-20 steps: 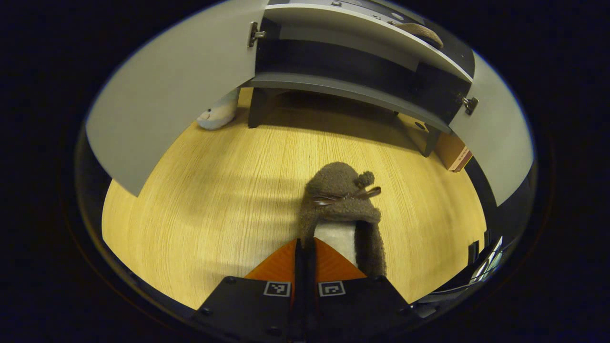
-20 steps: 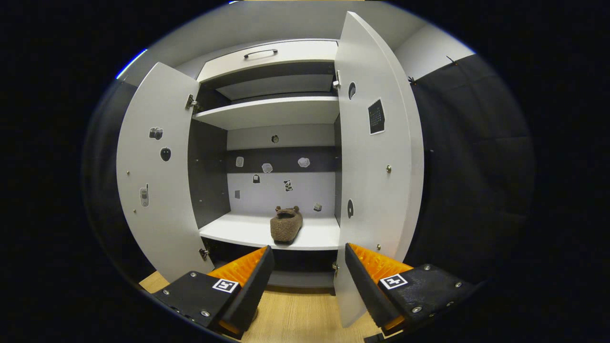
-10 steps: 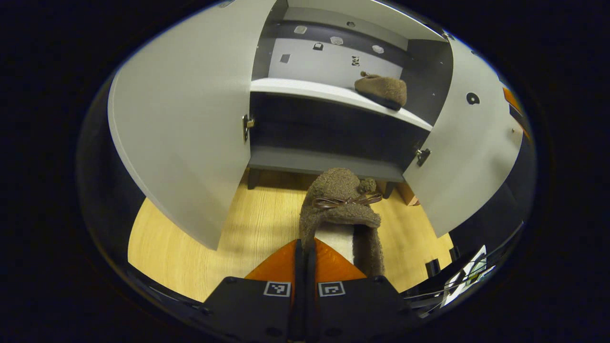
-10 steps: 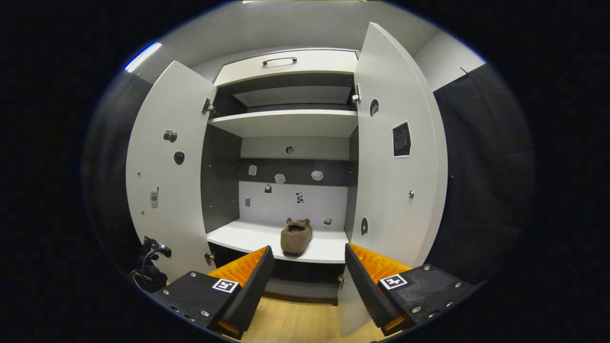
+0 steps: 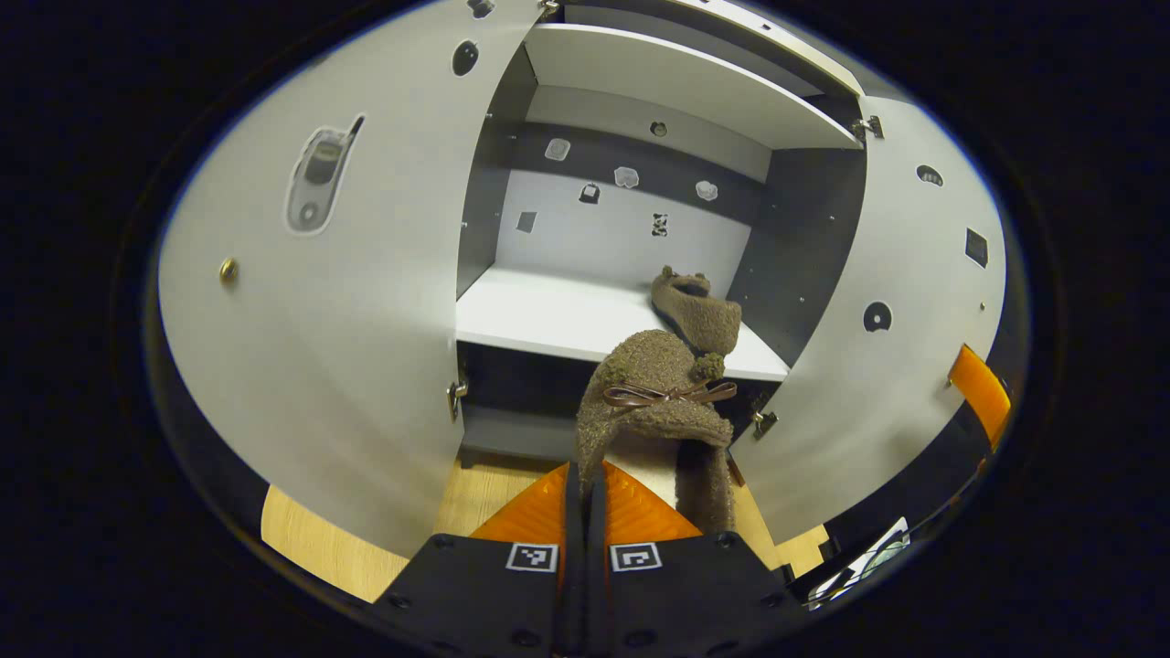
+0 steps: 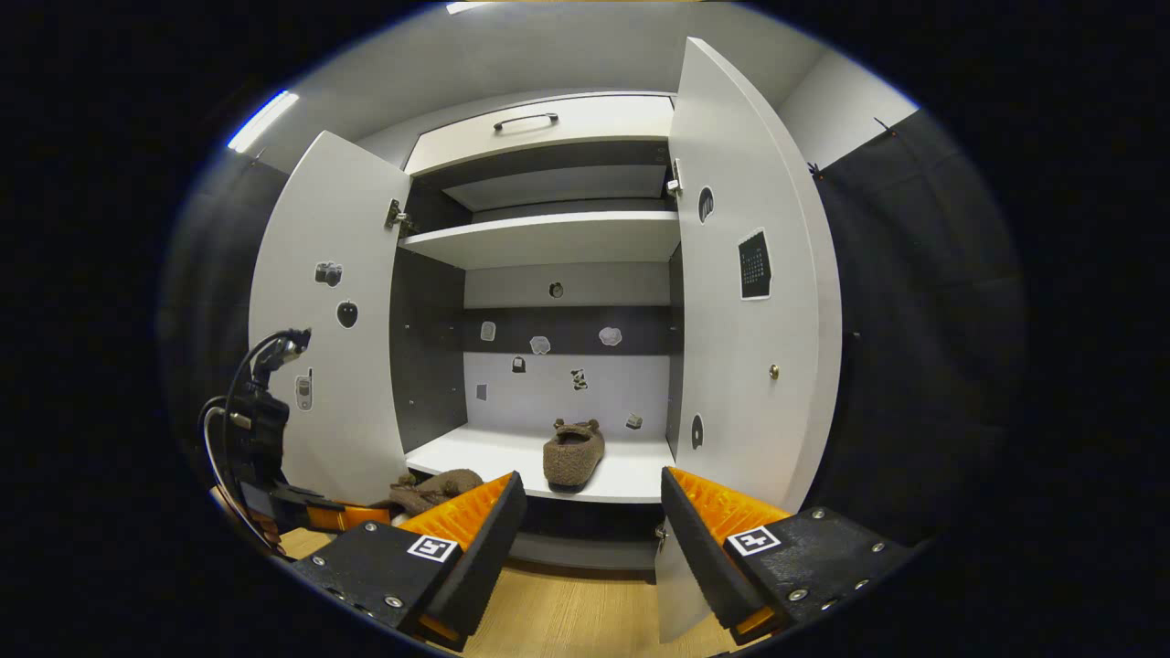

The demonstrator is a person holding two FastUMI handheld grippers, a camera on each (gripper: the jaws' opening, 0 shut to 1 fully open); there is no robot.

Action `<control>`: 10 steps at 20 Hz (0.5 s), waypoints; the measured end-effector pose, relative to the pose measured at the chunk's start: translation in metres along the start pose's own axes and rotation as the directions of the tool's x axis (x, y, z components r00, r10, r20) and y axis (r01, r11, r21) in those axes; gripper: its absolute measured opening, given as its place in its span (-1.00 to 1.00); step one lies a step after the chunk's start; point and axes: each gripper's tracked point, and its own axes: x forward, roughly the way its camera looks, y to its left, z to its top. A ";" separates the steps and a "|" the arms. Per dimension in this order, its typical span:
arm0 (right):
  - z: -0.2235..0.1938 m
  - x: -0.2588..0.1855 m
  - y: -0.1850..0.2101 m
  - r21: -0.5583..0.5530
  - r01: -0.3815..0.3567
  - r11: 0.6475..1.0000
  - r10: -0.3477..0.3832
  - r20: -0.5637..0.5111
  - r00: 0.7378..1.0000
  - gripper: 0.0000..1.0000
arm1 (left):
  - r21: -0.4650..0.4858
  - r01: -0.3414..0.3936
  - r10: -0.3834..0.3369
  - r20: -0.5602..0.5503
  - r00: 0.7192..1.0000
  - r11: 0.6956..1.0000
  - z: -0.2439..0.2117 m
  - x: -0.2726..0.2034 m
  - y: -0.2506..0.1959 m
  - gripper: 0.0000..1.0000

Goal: Grab one shoe with the right hand and put it into the shoe cabinet, grab the other shoe with the left hand and put it into the shoe cabinet; then close the right door with the right hand and the left door with the left hand.

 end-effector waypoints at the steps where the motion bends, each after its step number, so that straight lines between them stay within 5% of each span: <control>1: 0.000 0.000 -0.001 0.000 0.001 1.000 -0.001 0.001 1.000 0.83 | 0.003 0.002 -0.002 0.020 1.000 1.000 0.014 0.007 -0.002 -0.86; 10: 0.005 0.005 -0.015 0.029 0.023 0.999 -0.023 0.000 1.000 0.83 | 0.000 -0.058 0.057 0.148 0.987 0.998 0.147 0.083 0.004 -0.87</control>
